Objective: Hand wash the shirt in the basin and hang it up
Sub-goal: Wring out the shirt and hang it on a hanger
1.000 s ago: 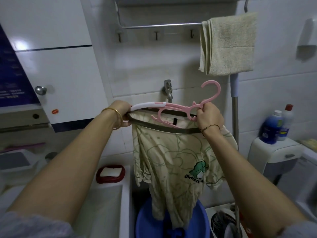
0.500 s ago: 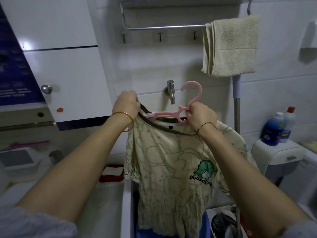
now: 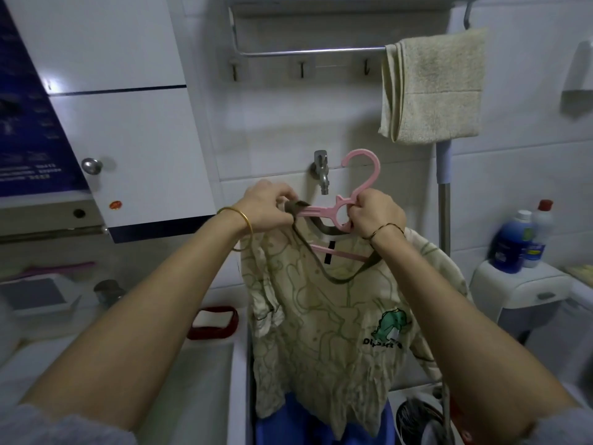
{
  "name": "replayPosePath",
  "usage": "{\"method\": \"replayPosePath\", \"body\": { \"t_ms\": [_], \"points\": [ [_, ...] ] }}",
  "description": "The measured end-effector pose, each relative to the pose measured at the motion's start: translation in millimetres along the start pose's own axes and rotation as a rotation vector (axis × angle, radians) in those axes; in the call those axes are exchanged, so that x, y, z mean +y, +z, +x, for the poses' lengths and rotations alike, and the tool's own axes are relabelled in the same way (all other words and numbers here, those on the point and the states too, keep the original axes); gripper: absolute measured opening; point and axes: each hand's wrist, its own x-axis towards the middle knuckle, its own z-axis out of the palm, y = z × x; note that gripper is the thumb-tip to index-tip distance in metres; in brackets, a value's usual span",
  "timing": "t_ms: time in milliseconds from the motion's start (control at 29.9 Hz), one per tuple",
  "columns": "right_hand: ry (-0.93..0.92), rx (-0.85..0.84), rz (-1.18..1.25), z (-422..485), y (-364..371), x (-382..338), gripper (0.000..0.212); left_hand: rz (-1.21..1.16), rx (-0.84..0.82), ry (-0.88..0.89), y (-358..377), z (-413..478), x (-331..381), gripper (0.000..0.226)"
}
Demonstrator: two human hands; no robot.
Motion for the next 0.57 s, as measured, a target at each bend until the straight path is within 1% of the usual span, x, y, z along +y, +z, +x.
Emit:
{"method": "replayPosePath", "body": {
  "t_ms": [67, 134, 200, 267, 301, 334, 401, 468, 568],
  "points": [
    [-0.006, 0.002, 0.016, 1.1, 0.7, -0.3, 0.015, 0.03, -0.023, 0.022, 9.0, 1.0, -2.2, 0.033],
    [-0.015, -0.015, 0.033, 3.5, 2.0, 0.8, 0.016, 0.033, -0.001, 0.044, 15.7, 2.3, -2.6, 0.024],
    [-0.031, -0.076, 0.072, 7.3, 1.2, 3.6, 0.017, 0.005, 0.013, 0.072, 19.3, 4.0, -4.3, 0.018],
    [-0.064, -0.172, 0.162, 12.1, -3.1, 8.8, 0.007, -0.009, 0.049, 0.095, 18.3, 6.0, -7.3, 0.016],
    [-0.086, -0.201, 0.205, 13.1, -7.2, 12.2, 0.011, -0.016, 0.076, 0.103, 17.2, 7.2, -9.9, 0.015],
    [-0.094, -0.216, 0.236, 12.3, -12.8, 15.8, 0.022, -0.028, 0.108, 0.108, 15.7, 8.1, -12.4, 0.015],
    [-0.098, -0.216, 0.29, 11.7, -22.1, 24.8, 0.037, -0.051, 0.169, 0.098, 11.3, 10.5, -17.2, 0.016],
    [-0.1, -0.196, 0.293, 13.6, -24.1, 36.8, 0.043, -0.079, 0.223, 0.085, 5.5, 13.1, -21.9, 0.017],
    [-0.12, -0.072, 0.119, 22.0, -18.0, 52.2, 0.028, -0.136, 0.276, 0.091, -1.8, 15.2, -23.9, 0.015]
  ]
}}
